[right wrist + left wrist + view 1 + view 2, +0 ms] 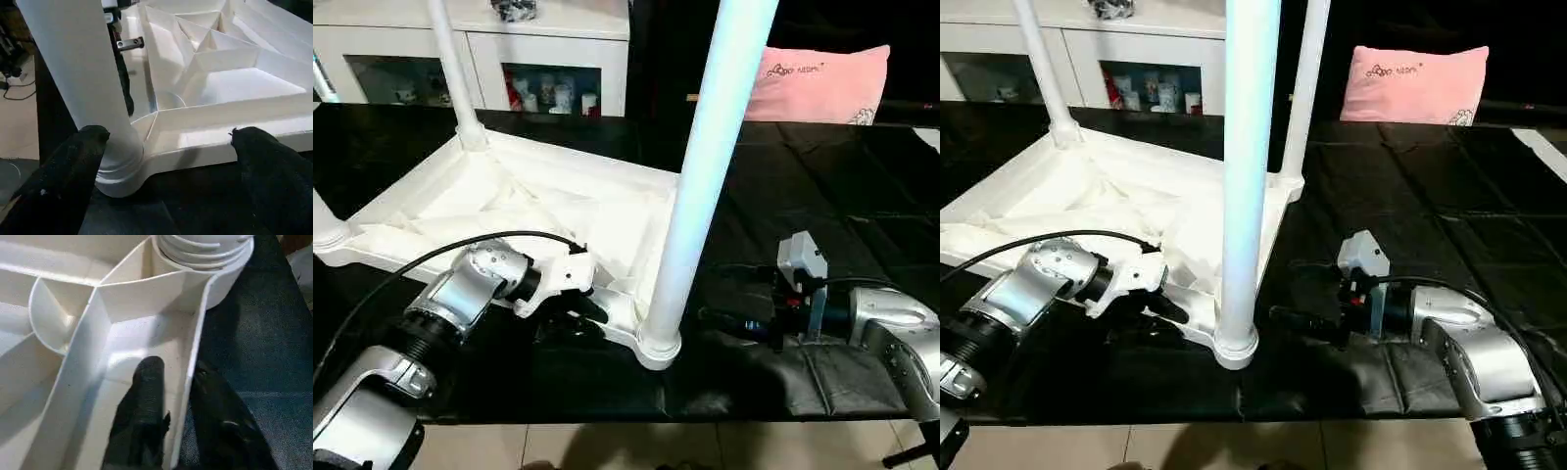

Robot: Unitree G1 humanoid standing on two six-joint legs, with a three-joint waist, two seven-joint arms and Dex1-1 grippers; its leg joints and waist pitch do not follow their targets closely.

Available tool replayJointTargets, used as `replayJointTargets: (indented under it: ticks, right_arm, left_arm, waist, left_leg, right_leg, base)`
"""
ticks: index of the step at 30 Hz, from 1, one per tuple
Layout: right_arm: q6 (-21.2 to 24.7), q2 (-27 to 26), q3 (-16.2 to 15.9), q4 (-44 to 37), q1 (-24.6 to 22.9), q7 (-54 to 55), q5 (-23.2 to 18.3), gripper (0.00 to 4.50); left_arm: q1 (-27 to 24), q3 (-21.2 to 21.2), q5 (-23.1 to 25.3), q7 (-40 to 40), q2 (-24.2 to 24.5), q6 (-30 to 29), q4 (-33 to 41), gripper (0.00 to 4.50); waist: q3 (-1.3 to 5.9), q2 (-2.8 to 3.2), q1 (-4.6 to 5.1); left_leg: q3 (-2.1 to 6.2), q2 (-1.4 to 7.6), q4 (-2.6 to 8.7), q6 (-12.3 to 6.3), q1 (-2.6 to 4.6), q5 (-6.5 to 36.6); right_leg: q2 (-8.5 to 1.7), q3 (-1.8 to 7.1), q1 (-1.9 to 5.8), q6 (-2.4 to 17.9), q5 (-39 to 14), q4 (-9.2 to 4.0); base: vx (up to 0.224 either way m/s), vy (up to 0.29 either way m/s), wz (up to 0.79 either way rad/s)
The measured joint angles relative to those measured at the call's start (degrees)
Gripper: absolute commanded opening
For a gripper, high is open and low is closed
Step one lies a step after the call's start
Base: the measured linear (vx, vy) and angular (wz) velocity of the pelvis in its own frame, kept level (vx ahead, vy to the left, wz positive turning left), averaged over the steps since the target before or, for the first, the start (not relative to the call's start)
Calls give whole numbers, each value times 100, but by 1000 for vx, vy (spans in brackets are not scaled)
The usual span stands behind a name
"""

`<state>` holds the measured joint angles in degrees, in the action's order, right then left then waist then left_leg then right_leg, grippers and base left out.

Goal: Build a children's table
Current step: Rotate leg to tighten

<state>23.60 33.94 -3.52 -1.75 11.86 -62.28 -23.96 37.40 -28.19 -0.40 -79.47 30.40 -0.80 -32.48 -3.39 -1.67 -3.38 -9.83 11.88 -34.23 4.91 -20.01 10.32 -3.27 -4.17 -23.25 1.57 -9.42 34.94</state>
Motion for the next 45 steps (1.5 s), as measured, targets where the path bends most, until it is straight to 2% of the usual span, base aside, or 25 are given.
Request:
replayJointTargets:
  ticks: [4, 9, 13, 15, 18, 19, 23, 24, 27, 34, 39, 43, 45]
  right_arm:
    - [0, -3, -39, 4, 21, -14, 0, 450]
    - [-5, -5, -351, 91, 241, -368, 11, 450]
    - [-68, -90, -547, 510, 577, -722, 20, 450]
    - [-131, -230, -665, 742, 778, -838, 107, 422]
    - [-159, -341, -870, 1025, 921, -1104, 134, 412]
    - [-157, -344, -940, 1132, 979, -1202, 134, 387]
    - [-170, -342, -1053, 1396, 1133, -1454, 162, 366]
    - [-198, -342, -1068, 1502, 1181, -1521, 205, 343]
    - [-318, -347, -1129, 1789, 1324, -1642, 284, 321]
    - [-408, -361, -1134, 1904, 1360, -1689, 357, 256]
    - [-443, -402, -1086, 1962, 1352, -1675, 360, 226]
    - [-432, -543, -900, 1835, 1166, -1372, 357, 210]
    - [-431, -755, -707, 1781, 1048, -840, 393, 208]
  left_arm:
    - [65, -1, 23, -2, -67, -32, -114, 32]
    - [151, 0, 74, 1, -327, -23, -208, 12]
    - [150, -1, 123, -60, -380, 165, -229, 3]
    - [154, -1, 130, -94, -399, 181, -232, 0]
    - [172, -9, 141, -102, -429, 206, -235, 0]
    - [179, -10, 142, -109, -430, 215, -254, 0]
    - [226, -10, 157, -133, -460, 244, -363, 0]
    - [239, -9, 168, -138, -467, 255, -394, 0]
    - [253, 3, 202, -141, -495, 267, -415, 0]
    - [259, 15, 227, -157, -537, 215, -415, 0]
    - [283, 34, 229, -158, -574, 56, -441, 0]
    - [297, 135, 232, -84, -663, -219, -492, 0]
    - [297, 217, 245, 213, -721, -462, -489, 0]
  waist:
    - [0, 0, 0]
    - [1, -1, 42]
    - [0, -1, 70]
    - [1, 1, 76]
    - [1, 1, 40]
    - [1, 1, 42]
    - [0, -3, 41]
    - [0, -4, 40]
    - [-2, -9, 39]
    - [-1, -9, 11]
    - [2, -3, 2]
    - [6, 8, 9]
    - [6, 12, 54]
  left_leg:
    - [0, -1, -11, 0, 1, 0]
    - [-3, -3, -12, -7, -4, 4]
    - [-3, 0, 1, -9, -8, 6]
    - [-2, 0, 4, -9, -9, 6]
    - [-1, 0, 5, -12, -8, 8]
    - [-3, -1, 5, -13, -8, 9]
    - [-4, 0, 3, -12, -8, 7]
    - [-4, 0, 2, -12, -8, 7]
    - [-4, 0, -2, -12, -8, 7]
    - [-4, 0, 0, -13, -8, 8]
    - [-5, -1, 0, -13, -6, 8]
    - [-5, -2, 0, -12, -6, 7]
    - [-7, -1, -4, -12, -5, 7]
  right_leg:
    - [-2, 0, 4, 0, 0, -1]
    - [-5, 1, 4, 0, 0, -9]
    - [-3, -4, 2, 0, 0, -6]
    - [-3, -7, 2, 0, 0, -4]
    - [-5, -8, 0, -3, -3, -6]
    - [-6, -6, 0, -2, -2, -6]
    - [-6, -6, 1, -1, -1, -1]
    - [-6, -6, 1, -2, -1, 0]
    - [-6, -5, 1, -2, -2, 0]
    - [-7, -5, 1, -3, -3, -1]
    - [-7, -5, 1, -3, -3, -1]
    - [-7, -3, 3, -3, -2, -2]
    - [-7, -3, 7, -3, -2, 0]
  base:
    - [0, 0, 0]
    - [0, 0, 0]
    - [0, 0, 0]
    - [0, 0, 0]
    - [0, 0, 0]
    - [0, 0, 0]
    - [0, 0, 0]
    - [0, 0, 0]
    - [0, 0, 0]
    - [0, 0, 0]
    - [0, 0, 0]
    - [0, 0, 0]
    - [0, 0, 0]
